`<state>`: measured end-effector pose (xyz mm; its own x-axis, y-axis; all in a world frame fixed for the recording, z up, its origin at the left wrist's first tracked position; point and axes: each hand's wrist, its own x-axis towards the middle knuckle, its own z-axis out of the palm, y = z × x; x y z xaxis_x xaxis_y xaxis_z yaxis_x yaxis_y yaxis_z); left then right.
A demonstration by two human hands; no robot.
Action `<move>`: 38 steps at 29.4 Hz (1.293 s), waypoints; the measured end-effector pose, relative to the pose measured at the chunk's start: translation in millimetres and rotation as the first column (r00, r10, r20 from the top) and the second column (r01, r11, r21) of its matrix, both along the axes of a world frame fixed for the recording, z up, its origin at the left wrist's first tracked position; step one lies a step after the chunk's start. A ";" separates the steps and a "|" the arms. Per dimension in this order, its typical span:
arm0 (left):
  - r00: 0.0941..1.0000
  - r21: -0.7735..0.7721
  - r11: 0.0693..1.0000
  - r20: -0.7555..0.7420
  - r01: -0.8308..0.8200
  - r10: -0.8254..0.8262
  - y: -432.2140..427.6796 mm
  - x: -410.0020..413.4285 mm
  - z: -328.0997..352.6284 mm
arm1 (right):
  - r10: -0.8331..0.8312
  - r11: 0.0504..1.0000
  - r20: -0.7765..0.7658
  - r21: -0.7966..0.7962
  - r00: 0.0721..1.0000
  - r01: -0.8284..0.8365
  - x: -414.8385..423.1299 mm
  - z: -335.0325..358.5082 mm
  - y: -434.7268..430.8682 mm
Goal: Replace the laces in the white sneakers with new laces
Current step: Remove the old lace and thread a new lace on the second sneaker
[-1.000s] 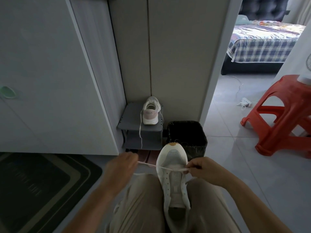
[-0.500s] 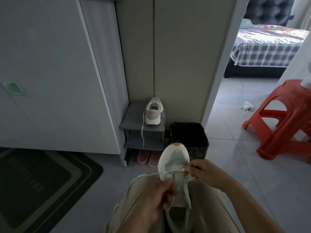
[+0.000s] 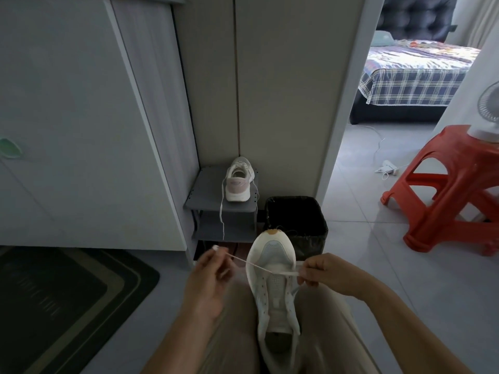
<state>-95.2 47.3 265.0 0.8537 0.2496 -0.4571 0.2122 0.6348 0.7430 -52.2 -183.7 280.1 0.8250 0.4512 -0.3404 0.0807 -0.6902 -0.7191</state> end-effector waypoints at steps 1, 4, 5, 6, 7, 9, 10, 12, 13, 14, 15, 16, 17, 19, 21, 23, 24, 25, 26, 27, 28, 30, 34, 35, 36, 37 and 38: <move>0.999 -0.051 0.998 0.027 -0.043 0.044 12.5 0.0 -0.2 | -0.009 1.000 -0.014 0.005 1.000 0.009 0.5 -0.6 -0.2; 0.981 -0.165 0.981 0.147 -0.104 0.128 48.6 1.3 10.4 | -0.024 0.999 -0.030 0.028 0.999 0.025 1.4 -2.0 4.8; 0.969 -0.188 0.976 0.195 -0.113 0.150 58.3 2.7 15.3 | -0.026 0.999 -0.032 0.045 0.999 0.028 1.5 -1.6 7.6; 0.957 -0.205 0.971 0.234 -0.123 0.170 65.6 4.7 19.5 | -0.033 0.997 -0.033 0.068 0.999 0.035 1.4 -0.9 10.4; 0.951 -0.214 0.968 0.250 -0.130 0.183 70.7 6.1 22.1 | -0.045 0.995 -0.031 0.091 0.999 0.048 1.6 -0.1 12.5; 0.970 -0.179 0.977 0.192 -0.115 0.149 69.2 5.8 21.0 | -0.072 0.989 -0.024 0.129 0.997 0.075 2.7 0.8 14.3; 0.989 -0.138 0.987 0.116 -0.079 0.095 62.5 3.3 15.9 | -0.075 0.988 -0.024 0.135 0.997 0.078 3.5 1.4 14.5; 0.997 -0.091 0.995 -0.049 0.050 -0.055 37.8 -6.1 1.5 | -0.068 0.989 -0.029 0.127 0.997 0.071 4.9 2.0 14.0; 0.985 -0.086 0.987 -0.099 0.132 -0.140 22.2 -11.8 -3.7 | -0.063 0.991 -0.028 0.120 0.998 0.066 5.5 2.4 14.0; 0.965 -0.081 0.972 -0.126 0.220 -0.229 6.0 -15.9 -5.5 | -0.061 0.992 -0.025 0.113 0.998 0.063 6.7 2.8 14.3; 0.939 -0.066 0.949 -0.142 0.307 -0.314 -9.2 -18.8 -6.0 | -0.058 0.993 -0.018 0.102 0.998 0.059 7.0 2.7 14.4; 0.915 -0.041 0.927 -0.151 0.373 -0.375 -22.8 -19.0 -5.2 | -0.051 0.995 -0.010 0.089 0.999 0.052 8.3 2.6 14.4; 0.900 -0.010 0.913 -0.166 0.407 -0.403 -34.8 -17.8 -4.8 | -0.041 0.996 -0.008 0.076 0.999 0.042 8.7 2.3 14.0; 0.904 0.041 0.920 -0.205 0.391 -0.375 -51.6 -13.6 -4.5 | -0.021 0.998 -0.009 0.066 1.000 0.021 8.9 2.7 12.7; 0.931 0.091 0.944 -0.222 0.317 -0.291 -59.9 -8.0 -7.3 | 0.012 0.999 0.002 0.045 1.000 -0.012 9.4 4.5 10.2; 0.952 0.154 0.957 -0.226 0.246 -0.208 -62.2 -3.5 -8.4 | 0.075 0.997 0.014 -0.014 0.997 -0.074 11.6 5.1 6.0; 0.959 0.169 0.961 -0.219 0.219 -0.180 -61.7 -1.6 -8.0 | 0.101 0.994 0.012 -0.042 0.995 -0.100 13.3 4.3 3.3; 0.963 0.174 0.964 -0.215 0.199 -0.160 -61.1 -0.1 -6.9 | 0.115 0.992 0.010 -0.059 0.993 -0.114 14.4 4.2 0.4; 0.965 0.178 0.965 -0.213 0.191 -0.152 -60.6 0.9 -6.3 | 0.111 0.992 0.015 -0.066 0.994 -0.110 16.1 4.1 -3.2; 0.965 0.186 0.963 -0.213 0.194 -0.153 -59.9 0.9 -6.2 | 0.098 0.993 0.022 -0.062 0.995 -0.096 17.2 5.6 -6.9; 0.965 0.192 0.961 -0.208 0.198 -0.158 -59.5 0.2 -5.7 | 0.085 0.995 0.033 -0.058 0.996 -0.083 19.0 7.4 -10.7; 0.972 0.182 0.965 -0.171 0.189 -0.158 -59.1 -0.7 -4.7 | 0.068 0.996 0.065 -0.056 0.996 -0.065 22.5 12.5 -17.1; 0.986 0.188 0.969 -0.082 0.160 -0.146 -53.6 4.3 7.1 | 0.004 1.000 0.126 0.001 0.992 -0.004 28.9 18.6 -17.8; 0.986 0.202 0.966 -0.058 0.164 -0.155 -49.8 7.0 12.9 | 0.006 1.000 0.116 0.015 0.993 -0.008 29.6 19.7 -15.9; 0.986 0.213 0.963 -0.029 0.165 -0.162 -44.9 10.2 19.6 | 0.016 1.000 0.107 0.004 0.994 -0.017 30.9 20.5 -14.7; 0.987 0.219 0.963 0.004 0.157 -0.162 -39.0 13.8 27.0 | 0.027 0.999 0.097 -0.025 0.995 -0.025 32.2 22.6 -14.5; 0.987 0.224 0.964 0.037 0.142 -0.154 -32.5 18.4 35.1 | 0.036 0.998 0.085 -0.063 0.996 -0.031 34.6 25.7 -15.8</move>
